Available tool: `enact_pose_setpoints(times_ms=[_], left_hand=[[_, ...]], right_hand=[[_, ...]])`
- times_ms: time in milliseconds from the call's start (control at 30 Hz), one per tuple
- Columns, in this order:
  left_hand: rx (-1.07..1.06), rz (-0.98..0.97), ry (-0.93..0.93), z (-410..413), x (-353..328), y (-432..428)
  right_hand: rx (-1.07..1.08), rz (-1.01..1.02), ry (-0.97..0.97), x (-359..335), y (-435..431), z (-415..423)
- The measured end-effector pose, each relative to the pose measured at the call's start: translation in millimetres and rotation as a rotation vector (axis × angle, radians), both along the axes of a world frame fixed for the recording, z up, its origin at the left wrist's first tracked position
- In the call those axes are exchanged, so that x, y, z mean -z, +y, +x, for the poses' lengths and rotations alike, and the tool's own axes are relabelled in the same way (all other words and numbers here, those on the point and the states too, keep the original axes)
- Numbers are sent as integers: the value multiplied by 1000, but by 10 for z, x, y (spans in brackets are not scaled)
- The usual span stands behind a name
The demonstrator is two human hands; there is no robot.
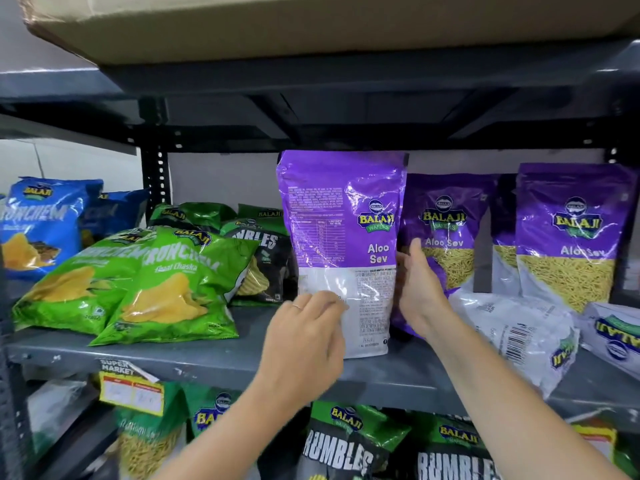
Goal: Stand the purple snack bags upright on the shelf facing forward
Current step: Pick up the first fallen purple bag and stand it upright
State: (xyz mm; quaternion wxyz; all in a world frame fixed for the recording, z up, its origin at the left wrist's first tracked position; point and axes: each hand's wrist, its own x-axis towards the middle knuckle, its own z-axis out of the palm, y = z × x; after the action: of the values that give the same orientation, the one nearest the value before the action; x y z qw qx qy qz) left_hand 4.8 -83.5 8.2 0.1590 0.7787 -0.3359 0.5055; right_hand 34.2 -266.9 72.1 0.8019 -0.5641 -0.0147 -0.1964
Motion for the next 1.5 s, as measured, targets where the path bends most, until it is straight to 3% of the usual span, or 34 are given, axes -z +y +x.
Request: enact_pose_setpoints(times_ms=[167, 300, 467, 567, 700, 867, 1133, 1267, 1300, 1367, 1433, 1500], left_hand=[[-21, -181, 314, -140, 28, -148], [70, -235, 431, -208, -42, -139], [134, -315, 601, -248, -140, -195], [295, -578, 810, -179, -236, -248], [552, -783, 930, 96, -280, -175], [846, -664, 1190, 435, -333, 118], [966, -784, 1228, 700, -183, 230], [973, -917, 1110, 521, -240, 154], [930, -1000, 988, 432, -255, 114], [710, -1095, 565, 182, -284, 5], [541, -897, 113, -108, -300, -162], [631, -567, -65, -332, -285, -407]], right_hand=[[11, -6, 127, 16, -21, 54], [12, -182, 100, 72, -107, 0], [-72, -233, 89, 97, -131, -93], [-145, -412, 159, 138, -176, -132], [-204, -574, 156, 209, -96, -145], [-135, -690, 78, 248, -68, -190], [83, -682, 16, 373, 23, -299], [127, -771, 64, 319, 33, -366], [149, -822, 64, 259, 14, -412], [234, -865, 31, 40, -135, -509], [396, -845, -35, -236, -425, -565], [604, -932, 6, -451, -780, -544]])
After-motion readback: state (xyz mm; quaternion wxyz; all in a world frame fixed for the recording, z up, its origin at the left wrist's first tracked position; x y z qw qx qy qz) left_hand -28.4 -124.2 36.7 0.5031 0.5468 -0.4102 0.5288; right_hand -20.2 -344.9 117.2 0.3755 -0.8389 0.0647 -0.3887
